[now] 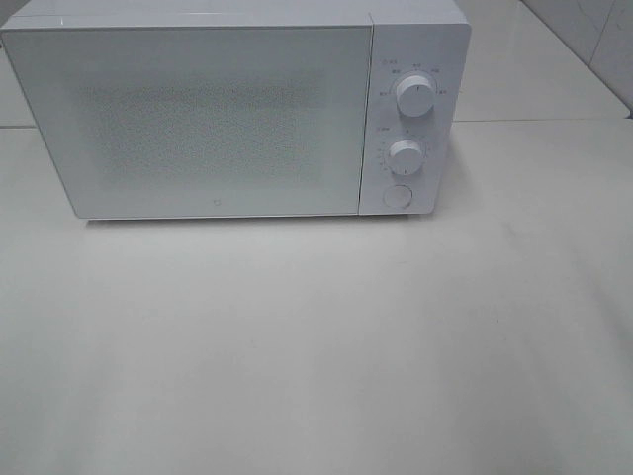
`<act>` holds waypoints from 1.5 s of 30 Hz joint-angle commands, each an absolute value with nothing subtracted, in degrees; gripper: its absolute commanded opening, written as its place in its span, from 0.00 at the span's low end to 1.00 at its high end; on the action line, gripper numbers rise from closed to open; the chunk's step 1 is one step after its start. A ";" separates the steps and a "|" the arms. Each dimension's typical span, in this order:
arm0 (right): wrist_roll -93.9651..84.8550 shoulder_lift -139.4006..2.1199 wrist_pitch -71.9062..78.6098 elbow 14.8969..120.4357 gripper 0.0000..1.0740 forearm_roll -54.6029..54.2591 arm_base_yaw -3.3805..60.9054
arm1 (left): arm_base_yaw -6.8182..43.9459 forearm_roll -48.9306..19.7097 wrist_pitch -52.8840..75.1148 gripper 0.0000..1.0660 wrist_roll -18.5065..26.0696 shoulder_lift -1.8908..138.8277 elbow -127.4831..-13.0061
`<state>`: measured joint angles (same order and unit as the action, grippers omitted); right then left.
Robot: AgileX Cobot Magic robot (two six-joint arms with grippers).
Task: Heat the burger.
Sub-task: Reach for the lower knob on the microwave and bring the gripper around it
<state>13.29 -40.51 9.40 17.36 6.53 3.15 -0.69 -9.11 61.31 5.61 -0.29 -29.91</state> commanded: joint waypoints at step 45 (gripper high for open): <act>-13.87 -88.87 70.47 12.95 0.71 -44.69 40.51 | -0.74 -9.34 61.13 0.94 5.56 -1.20 -29.68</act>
